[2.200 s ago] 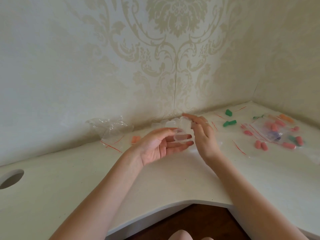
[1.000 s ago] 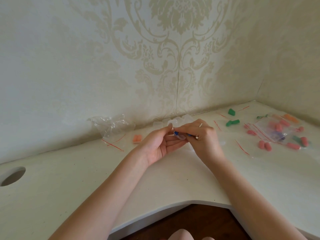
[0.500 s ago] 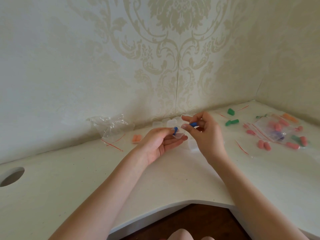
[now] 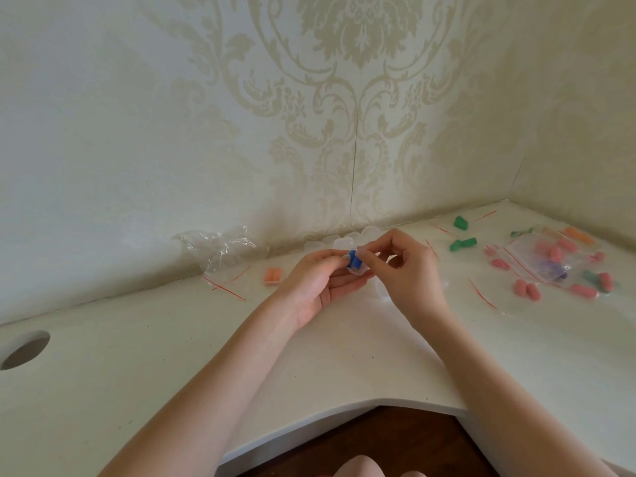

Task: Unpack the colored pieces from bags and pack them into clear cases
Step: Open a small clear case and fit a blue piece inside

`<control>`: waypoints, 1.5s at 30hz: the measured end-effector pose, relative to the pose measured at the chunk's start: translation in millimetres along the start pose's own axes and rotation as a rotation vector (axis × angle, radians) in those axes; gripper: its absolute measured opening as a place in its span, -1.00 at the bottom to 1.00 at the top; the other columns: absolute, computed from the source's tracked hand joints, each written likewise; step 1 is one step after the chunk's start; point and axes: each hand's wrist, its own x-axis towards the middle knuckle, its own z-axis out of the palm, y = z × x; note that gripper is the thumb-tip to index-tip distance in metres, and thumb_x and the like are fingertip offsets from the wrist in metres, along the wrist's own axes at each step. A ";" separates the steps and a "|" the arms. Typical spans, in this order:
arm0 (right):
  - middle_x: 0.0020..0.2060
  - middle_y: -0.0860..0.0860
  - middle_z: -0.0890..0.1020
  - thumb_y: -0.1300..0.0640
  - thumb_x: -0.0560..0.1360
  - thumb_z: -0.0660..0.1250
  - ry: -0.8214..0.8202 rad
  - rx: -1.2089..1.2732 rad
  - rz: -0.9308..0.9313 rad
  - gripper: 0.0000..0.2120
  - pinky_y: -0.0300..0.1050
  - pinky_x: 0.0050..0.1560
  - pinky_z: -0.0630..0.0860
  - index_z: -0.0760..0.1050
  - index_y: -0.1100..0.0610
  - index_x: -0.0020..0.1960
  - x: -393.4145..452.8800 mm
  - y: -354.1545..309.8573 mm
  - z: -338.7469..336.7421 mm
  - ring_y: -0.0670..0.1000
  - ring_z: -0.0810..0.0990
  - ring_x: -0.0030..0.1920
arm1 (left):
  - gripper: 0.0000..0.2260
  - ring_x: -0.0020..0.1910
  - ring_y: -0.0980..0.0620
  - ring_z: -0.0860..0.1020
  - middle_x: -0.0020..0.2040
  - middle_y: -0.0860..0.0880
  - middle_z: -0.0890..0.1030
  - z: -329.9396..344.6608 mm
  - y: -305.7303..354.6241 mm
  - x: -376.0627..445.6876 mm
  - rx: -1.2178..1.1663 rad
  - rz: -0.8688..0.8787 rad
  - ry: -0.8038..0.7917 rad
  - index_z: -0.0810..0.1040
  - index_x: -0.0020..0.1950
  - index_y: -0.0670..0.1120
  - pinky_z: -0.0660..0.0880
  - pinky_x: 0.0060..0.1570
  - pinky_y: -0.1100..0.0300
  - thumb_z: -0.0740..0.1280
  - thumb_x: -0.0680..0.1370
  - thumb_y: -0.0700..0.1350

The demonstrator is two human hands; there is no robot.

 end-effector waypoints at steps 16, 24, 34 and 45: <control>0.07 -0.20 0.57 0.10 0.59 0.23 0.026 -0.021 0.056 -0.74 -0.41 -0.07 0.43 0.45 -0.01 0.26 2.6 4.8 4.1 -0.30 0.51 0.00 | -0.84 -0.09 -0.10 0.68 -0.09 -0.20 0.64 2.0 2.7 -2.7 -0.040 0.005 -0.010 0.55 0.07 -0.30 0.62 -0.07 0.18 0.20 0.61 -0.28; 0.00 -0.10 0.67 0.11 0.64 0.12 -0.044 0.075 0.018 -0.70 -0.28 0.03 0.44 0.64 0.08 0.05 -1.4 1.2 2.4 -0.20 0.57 0.06 | -0.74 -0.04 -0.13 0.67 -0.03 -0.25 0.66 0.1 7.8 -1.9 -0.137 -0.040 0.019 0.57 0.08 -0.28 0.60 0.00 0.15 0.25 0.60 -0.09; -0.14 -0.08 0.68 0.18 0.63 0.14 -0.015 0.185 0.021 -0.83 -0.39 -0.13 0.45 0.50 0.13 0.06 -2.0 -1.7 3.6 -0.15 0.63 -0.05 | -0.82 -0.09 -0.07 0.66 -0.04 -0.19 0.65 -3.5 1.2 2.0 -0.026 0.100 0.035 0.50 0.15 -0.31 0.59 0.01 0.18 0.25 0.57 -0.33; -0.10 -0.10 0.63 0.23 0.56 0.22 0.098 -0.044 0.035 -0.86 -0.37 -0.22 0.39 0.50 0.03 0.00 5.0 9.7 0.3 -0.27 0.52 -0.12 | -0.81 -0.30 0.17 0.52 -0.02 -0.14 0.54 -75.9 36.9 1.9 1.059 0.535 0.542 0.48 0.01 -0.07 0.39 -0.45 0.52 0.14 0.57 -0.30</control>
